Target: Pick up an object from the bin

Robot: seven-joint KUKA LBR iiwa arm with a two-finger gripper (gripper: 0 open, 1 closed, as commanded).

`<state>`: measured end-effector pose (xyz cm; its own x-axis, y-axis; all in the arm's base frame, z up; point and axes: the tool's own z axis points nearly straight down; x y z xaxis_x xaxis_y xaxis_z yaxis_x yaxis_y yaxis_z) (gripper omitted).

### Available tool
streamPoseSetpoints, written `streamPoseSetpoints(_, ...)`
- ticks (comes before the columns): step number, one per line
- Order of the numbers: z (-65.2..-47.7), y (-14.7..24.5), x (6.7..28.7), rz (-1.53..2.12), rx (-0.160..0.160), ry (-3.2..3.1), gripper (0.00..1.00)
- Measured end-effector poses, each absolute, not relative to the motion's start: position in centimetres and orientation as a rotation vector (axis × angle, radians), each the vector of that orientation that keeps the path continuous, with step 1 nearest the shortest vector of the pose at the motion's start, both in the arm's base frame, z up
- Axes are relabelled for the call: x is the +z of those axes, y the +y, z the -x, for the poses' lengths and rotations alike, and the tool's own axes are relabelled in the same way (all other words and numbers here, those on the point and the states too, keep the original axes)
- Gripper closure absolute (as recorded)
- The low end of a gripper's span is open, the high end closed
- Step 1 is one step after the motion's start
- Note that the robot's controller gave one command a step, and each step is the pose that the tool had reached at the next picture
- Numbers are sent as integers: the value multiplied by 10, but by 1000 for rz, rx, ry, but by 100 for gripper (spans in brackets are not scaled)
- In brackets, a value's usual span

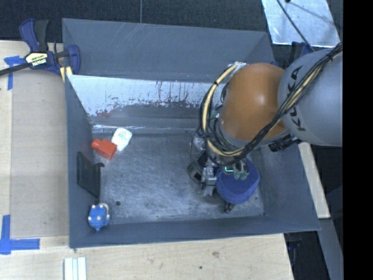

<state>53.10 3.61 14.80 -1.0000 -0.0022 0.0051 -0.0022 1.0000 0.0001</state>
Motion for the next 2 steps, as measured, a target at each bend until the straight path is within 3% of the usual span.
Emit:
streamPoseSetpoints(1,-555,-49,75,-215,-9,-3150,0)
streamPoseSetpoints(2,-554,-49,79,-216,-2,-3141,100)
